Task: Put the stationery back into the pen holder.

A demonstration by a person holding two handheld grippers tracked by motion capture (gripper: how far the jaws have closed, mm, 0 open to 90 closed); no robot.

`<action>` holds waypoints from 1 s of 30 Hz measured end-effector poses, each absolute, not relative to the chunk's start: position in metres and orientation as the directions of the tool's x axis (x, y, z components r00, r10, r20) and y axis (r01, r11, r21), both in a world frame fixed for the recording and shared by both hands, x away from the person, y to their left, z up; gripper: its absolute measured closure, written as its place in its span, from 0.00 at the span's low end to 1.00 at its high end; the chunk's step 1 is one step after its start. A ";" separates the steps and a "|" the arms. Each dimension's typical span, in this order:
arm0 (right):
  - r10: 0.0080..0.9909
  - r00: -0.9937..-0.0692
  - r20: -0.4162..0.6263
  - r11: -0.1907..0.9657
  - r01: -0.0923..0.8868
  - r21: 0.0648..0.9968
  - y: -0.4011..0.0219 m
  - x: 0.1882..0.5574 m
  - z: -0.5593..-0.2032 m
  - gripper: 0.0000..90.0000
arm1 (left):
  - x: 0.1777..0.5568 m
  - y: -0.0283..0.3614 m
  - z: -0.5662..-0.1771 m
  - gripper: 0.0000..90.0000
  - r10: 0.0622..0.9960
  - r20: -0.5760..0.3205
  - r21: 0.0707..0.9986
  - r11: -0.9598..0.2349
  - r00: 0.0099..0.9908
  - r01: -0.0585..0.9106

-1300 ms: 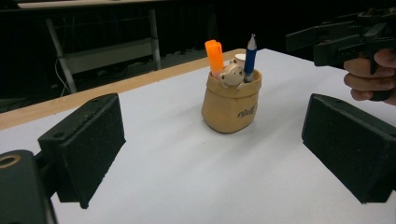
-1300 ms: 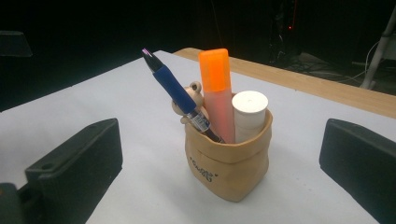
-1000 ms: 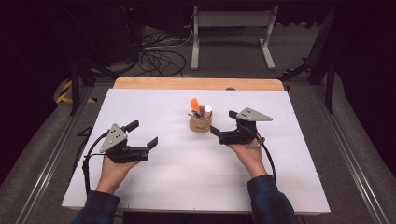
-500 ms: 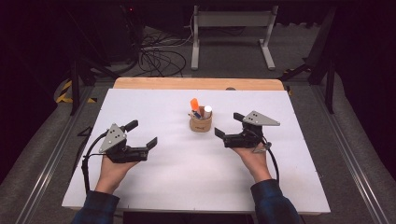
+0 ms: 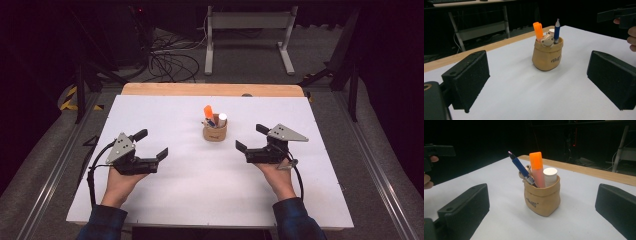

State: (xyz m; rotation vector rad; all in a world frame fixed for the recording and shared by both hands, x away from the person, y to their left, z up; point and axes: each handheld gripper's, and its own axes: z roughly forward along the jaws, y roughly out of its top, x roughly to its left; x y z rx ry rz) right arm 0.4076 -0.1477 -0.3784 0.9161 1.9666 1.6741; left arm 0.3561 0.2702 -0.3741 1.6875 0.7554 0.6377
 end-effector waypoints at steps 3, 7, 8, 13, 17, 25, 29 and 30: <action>0.702 -0.704 0.113 0.063 0.218 0.974 -0.152 0.404 -0.379 0.00 | 0.356 0.269 -0.375 0.06 0.760 0.030 0.972 -0.173 0.650 0.157; 0.702 -0.702 0.118 0.048 0.213 0.976 -0.157 0.399 -0.378 0.00 | 0.355 0.269 -0.375 0.05 0.759 0.033 0.972 -0.177 0.650 0.157; 0.703 -0.701 0.119 0.047 0.212 0.976 -0.158 0.397 -0.377 0.00 | 0.355 0.269 -0.375 0.05 0.759 0.033 0.972 -0.175 0.651 0.155; 0.706 -0.697 0.125 0.039 0.215 0.976 -0.164 0.394 -0.379 0.00 | 0.356 0.269 -0.376 0.05 0.758 0.032 0.971 -0.177 0.652 0.158; 0.708 -0.694 0.131 0.031 0.217 0.976 -0.168 0.391 -0.380 0.00 | 0.355 0.270 -0.375 0.05 0.760 0.027 0.972 -0.171 0.650 0.160; 0.714 -0.686 0.141 0.012 0.213 0.977 -0.177 0.386 -0.382 0.00 | 0.355 0.272 -0.375 0.05 0.760 0.029 0.972 -0.172 0.649 0.159; 0.719 -0.681 0.137 0.014 0.212 0.977 -0.182 0.384 -0.384 0.00 | 0.354 0.273 -0.375 0.05 0.761 0.025 0.973 -0.167 0.648 0.158; 0.720 -0.680 0.138 0.013 0.212 0.977 -0.184 0.383 -0.384 0.00 | 0.354 0.273 -0.375 0.05 0.762 0.026 0.973 -0.167 0.647 0.158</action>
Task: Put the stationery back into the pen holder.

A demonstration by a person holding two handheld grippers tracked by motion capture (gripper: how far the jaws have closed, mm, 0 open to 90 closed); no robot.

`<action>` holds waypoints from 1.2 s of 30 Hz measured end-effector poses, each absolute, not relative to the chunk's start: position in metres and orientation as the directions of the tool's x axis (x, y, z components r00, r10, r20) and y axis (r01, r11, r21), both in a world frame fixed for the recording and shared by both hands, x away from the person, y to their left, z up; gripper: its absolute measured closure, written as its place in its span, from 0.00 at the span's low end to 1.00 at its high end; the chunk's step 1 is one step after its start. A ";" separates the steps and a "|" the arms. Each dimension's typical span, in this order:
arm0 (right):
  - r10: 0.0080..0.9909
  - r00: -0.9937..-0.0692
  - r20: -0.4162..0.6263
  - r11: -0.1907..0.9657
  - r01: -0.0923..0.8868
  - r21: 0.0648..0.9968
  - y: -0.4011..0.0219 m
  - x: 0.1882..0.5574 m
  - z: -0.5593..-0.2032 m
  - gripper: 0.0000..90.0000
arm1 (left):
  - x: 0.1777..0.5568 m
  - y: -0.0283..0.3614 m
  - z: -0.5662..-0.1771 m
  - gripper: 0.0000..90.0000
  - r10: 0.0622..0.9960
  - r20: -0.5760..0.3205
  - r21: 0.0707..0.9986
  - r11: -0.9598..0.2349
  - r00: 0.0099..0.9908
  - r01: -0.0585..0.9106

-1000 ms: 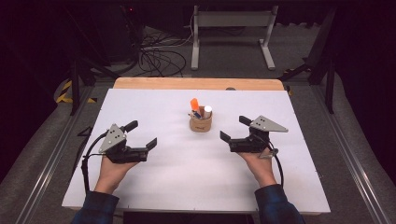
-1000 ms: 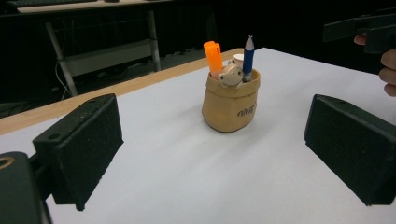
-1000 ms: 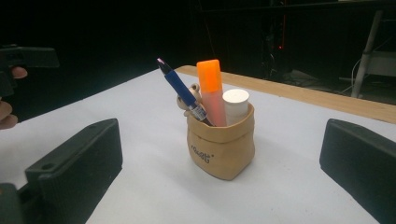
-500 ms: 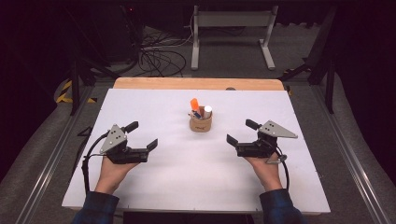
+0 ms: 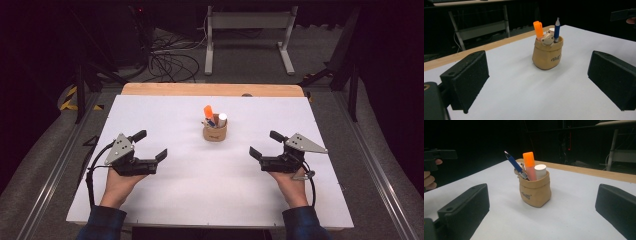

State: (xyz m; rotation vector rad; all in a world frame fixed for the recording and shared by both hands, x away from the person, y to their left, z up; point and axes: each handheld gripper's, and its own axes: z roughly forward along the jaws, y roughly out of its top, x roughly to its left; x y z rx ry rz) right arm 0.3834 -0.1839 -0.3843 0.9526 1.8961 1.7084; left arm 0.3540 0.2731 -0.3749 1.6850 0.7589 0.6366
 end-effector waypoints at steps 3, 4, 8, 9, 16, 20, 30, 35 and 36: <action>0.724 -0.676 0.137 0.011 0.211 0.977 -0.187 0.382 -0.385 0.00 | 0.354 0.274 -0.374 0.05 0.762 0.028 0.972 -0.171 0.647 0.159; 0.724 -0.676 0.138 0.011 0.211 0.977 -0.189 0.381 -0.385 0.00 | 0.353 0.274 -0.374 0.05 0.763 0.023 0.973 -0.166 0.646 0.161; 0.728 -0.671 0.139 0.010 0.213 0.977 -0.193 0.379 -0.387 0.00 | 0.353 0.275 -0.374 0.05 0.762 0.021 0.975 -0.160 0.647 0.157; 0.730 -0.669 0.139 0.011 0.215 0.977 -0.194 0.379 -0.387 0.00 | 0.352 0.275 -0.374 0.05 0.763 0.022 0.975 -0.160 0.647 0.156; 0.739 -0.658 0.147 0.002 0.220 0.975 -0.202 0.376 -0.390 0.00 | 0.352 0.277 -0.374 0.05 0.761 0.024 0.974 -0.164 0.648 0.156; 0.744 -0.650 0.155 -0.005 0.226 0.974 -0.208 0.374 -0.392 0.00 | 0.351 0.277 -0.374 0.05 0.763 0.023 0.975 -0.160 0.646 0.155; 0.762 -0.624 0.173 -0.028 0.236 0.971 -0.225 0.371 -0.399 0.00 | 0.350 0.278 -0.374 0.05 0.760 0.019 0.974 -0.161 0.650 0.159; 0.767 -0.615 0.183 -0.042 0.236 0.971 -0.233 0.370 -0.400 0.00 | 0.350 0.280 -0.374 0.05 0.760 0.014 0.976 -0.151 0.649 0.155; 0.768 -0.613 0.187 -0.046 0.238 0.970 -0.234 0.369 -0.400 0.00 | 0.350 0.280 -0.373 0.05 0.760 0.014 0.976 -0.150 0.649 0.155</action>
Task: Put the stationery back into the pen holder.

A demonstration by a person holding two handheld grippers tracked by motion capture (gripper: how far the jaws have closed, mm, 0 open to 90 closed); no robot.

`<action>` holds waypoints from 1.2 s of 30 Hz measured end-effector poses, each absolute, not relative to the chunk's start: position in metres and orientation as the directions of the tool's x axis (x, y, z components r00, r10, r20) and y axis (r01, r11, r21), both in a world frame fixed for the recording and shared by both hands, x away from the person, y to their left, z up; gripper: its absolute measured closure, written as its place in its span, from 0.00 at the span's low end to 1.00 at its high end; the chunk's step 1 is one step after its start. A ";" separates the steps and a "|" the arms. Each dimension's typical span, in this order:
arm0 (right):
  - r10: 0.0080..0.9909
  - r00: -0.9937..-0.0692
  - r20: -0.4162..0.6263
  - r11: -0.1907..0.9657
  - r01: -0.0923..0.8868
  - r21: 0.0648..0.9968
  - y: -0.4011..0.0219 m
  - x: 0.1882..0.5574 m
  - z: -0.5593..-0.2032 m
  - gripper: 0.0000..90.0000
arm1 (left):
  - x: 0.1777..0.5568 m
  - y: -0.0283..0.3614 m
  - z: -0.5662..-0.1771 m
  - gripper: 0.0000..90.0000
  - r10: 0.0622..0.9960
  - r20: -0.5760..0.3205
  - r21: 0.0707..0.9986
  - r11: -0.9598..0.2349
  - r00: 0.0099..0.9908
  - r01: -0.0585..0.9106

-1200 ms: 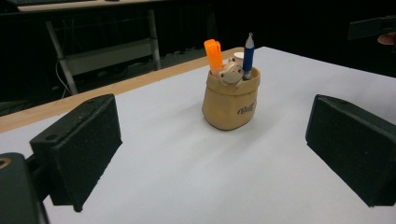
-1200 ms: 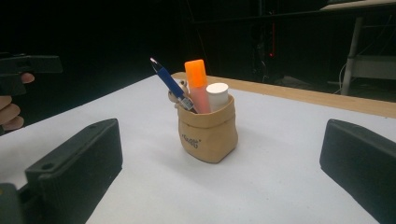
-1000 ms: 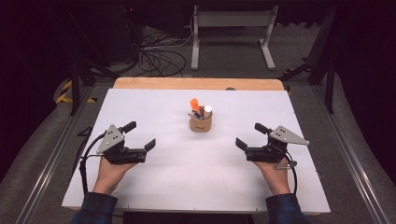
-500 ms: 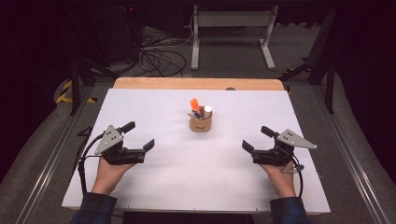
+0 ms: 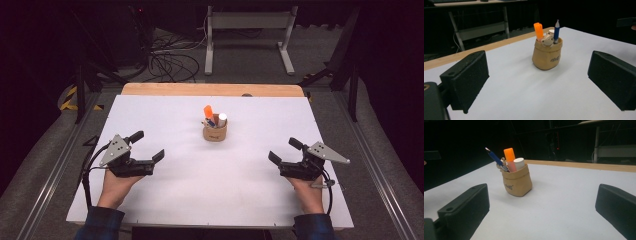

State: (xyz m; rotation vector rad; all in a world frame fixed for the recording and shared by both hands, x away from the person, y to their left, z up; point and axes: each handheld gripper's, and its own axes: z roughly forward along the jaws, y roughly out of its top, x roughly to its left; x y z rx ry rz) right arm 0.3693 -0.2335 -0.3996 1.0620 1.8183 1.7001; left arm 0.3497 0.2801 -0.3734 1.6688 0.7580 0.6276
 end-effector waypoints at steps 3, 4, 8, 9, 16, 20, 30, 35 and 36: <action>0.771 -0.610 0.185 -0.047 0.236 0.971 -0.237 0.368 -0.400 0.00 | 0.349 0.281 -0.373 0.05 0.761 0.010 0.976 -0.150 0.648 0.161; 0.772 -0.608 0.185 -0.049 0.234 0.971 -0.238 0.368 -0.400 0.00 | 0.349 0.281 -0.373 0.05 0.762 0.011 0.976 -0.150 0.648 0.160; 0.776 -0.602 0.185 -0.051 0.233 0.971 -0.241 0.367 -0.400 0.00 | 0.349 0.281 -0.374 0.05 0.761 0.011 0.975 -0.151 0.649 0.161; 0.777 -0.602 0.185 -0.053 0.231 0.972 -0.242 0.367 -0.400 0.00 | 0.349 0.281 -0.373 0.05 0.761 0.011 0.975 -0.152 0.649 0.161; 0.775 -0.604 0.185 -0.050 0.233 0.971 -0.241 0.367 -0.400 0.00 | 0.349 0.282 -0.374 0.05 0.760 0.015 0.976 -0.152 0.649 0.156; 0.778 -0.602 0.179 -0.048 0.228 0.973 -0.242 0.367 -0.399 0.00 | 0.350 0.282 -0.374 0.05 0.759 0.013 0.976 -0.152 0.651 0.158; 0.773 -0.609 0.177 -0.046 0.225 0.973 -0.241 0.367 -0.399 0.00 | 0.350 0.282 -0.374 0.05 0.759 0.013 0.976 -0.153 0.651 0.158; 0.770 -0.613 0.175 -0.044 0.224 0.974 -0.240 0.367 -0.398 0.00 | 0.350 0.282 -0.374 0.05 0.757 0.016 0.975 -0.156 0.654 0.157; 0.772 -0.611 0.175 -0.044 0.223 0.974 -0.240 0.367 -0.398 0.00 | 0.350 0.282 -0.374 0.05 0.756 0.014 0.975 -0.154 0.655 0.158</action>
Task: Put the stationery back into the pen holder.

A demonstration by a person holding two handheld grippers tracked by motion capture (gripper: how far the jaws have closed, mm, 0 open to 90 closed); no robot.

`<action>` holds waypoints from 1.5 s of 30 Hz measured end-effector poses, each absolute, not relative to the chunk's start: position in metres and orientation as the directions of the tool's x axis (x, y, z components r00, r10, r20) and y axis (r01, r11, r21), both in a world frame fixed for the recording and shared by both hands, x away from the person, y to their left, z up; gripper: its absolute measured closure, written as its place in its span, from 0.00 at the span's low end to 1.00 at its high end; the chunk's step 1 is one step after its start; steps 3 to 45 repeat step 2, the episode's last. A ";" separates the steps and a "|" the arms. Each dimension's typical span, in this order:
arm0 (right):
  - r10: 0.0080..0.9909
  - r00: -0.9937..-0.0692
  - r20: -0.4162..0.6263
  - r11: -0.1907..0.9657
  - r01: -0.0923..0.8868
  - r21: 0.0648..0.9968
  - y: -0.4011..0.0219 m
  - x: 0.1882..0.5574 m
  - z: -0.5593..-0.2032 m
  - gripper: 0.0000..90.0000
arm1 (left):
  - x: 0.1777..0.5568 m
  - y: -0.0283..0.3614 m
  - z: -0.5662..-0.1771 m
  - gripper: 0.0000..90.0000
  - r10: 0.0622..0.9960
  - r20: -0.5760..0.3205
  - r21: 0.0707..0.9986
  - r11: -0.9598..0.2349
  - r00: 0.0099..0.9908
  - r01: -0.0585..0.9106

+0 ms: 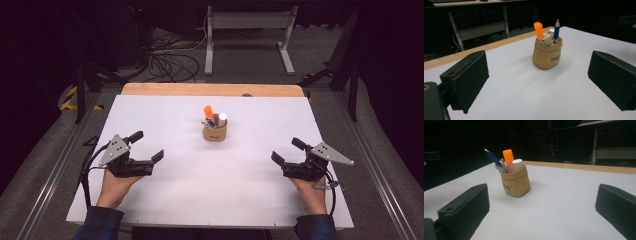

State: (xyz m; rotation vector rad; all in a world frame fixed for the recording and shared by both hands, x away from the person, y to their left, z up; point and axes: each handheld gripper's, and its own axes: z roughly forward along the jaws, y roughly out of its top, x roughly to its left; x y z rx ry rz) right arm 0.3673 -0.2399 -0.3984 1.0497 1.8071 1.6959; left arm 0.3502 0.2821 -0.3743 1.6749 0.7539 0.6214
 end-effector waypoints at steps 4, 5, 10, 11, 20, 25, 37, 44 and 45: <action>0.773 -0.611 0.173 -0.039 0.226 0.973 -0.239 0.368 -0.399 0.00 | 0.350 0.282 -0.374 0.05 0.755 0.016 0.975 -0.157 0.655 0.157; 0.773 -0.611 0.173 -0.039 0.226 0.973 -0.239 0.368 -0.399 0.00 | 0.350 0.282 -0.374 0.05 0.755 0.016 0.975 -0.157 0.655 0.157; 0.773 -0.611 0.173 -0.039 0.226 0.973 -0.239 0.368 -0.399 0.00 | 0.350 0.282 -0.374 0.05 0.755 0.016 0.975 -0.157 0.655 0.157; 0.773 -0.611 0.173 -0.039 0.226 0.973 -0.239 0.368 -0.399 0.00 | 0.350 0.282 -0.374 0.05 0.755 0.016 0.975 -0.157 0.655 0.157; 0.773 -0.611 0.173 -0.039 0.226 0.973 -0.239 0.368 -0.399 0.00 | 0.350 0.282 -0.374 0.05 0.755 0.016 0.975 -0.157 0.655 0.157; 0.773 -0.611 0.173 -0.039 0.226 0.973 -0.239 0.368 -0.399 0.00 | 0.350 0.282 -0.374 0.05 0.755 0.016 0.975 -0.157 0.655 0.157; 0.773 -0.611 0.173 -0.039 0.226 0.973 -0.239 0.368 -0.399 0.00 | 0.350 0.282 -0.374 0.05 0.755 0.016 0.975 -0.157 0.655 0.157; 0.773 -0.611 0.173 -0.039 0.226 0.973 -0.239 0.368 -0.399 0.00 | 0.350 0.282 -0.374 0.05 0.755 0.016 0.975 -0.157 0.655 0.157; 0.773 -0.611 0.173 -0.039 0.226 0.973 -0.239 0.368 -0.399 0.00 | 0.350 0.282 -0.374 0.05 0.755 0.016 0.975 -0.157 0.655 0.157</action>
